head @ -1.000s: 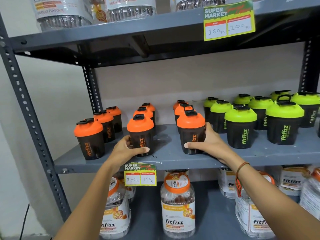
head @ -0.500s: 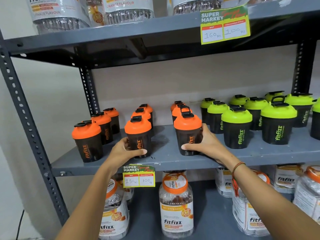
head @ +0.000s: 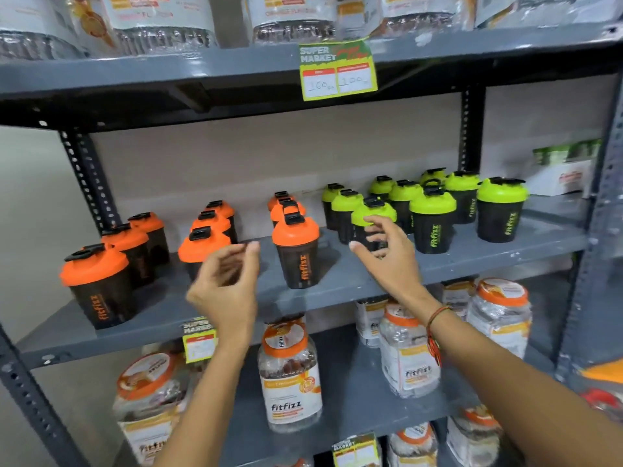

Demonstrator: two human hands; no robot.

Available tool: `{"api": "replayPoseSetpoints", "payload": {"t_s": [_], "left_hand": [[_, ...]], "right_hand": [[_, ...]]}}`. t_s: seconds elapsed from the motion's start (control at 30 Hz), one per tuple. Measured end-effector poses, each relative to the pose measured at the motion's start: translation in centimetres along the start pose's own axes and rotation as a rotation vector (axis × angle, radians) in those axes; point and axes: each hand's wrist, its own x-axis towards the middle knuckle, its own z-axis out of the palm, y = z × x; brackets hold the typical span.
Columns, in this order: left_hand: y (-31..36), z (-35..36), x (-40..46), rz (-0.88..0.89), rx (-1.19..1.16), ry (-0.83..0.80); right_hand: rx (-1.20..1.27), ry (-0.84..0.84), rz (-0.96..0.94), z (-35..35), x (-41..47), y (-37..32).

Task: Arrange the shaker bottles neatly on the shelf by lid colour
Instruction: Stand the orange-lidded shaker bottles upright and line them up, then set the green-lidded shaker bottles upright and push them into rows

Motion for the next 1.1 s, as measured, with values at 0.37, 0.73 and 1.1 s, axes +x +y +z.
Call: {"api": "replayPoseSetpoints", "payload": {"t_s": [0.37,0.73,1.1], "left_hand": [[-1.7,13.7,-8.0,-0.384,0.524,-0.92],[-5.0,19.4,-7.2,-0.683,0.316,-0.851],[-3.2,18.5,-8.3,-0.552,0.42,-0.712]], "right_hand": [[-0.375,-0.05,0.274,-11.3,3.7,8.9],[-0.164,-0.444,0.379,-13.9,9.7,15.9],[0.137,-0.575,0.39,-14.7,10.3,17.2]]}}
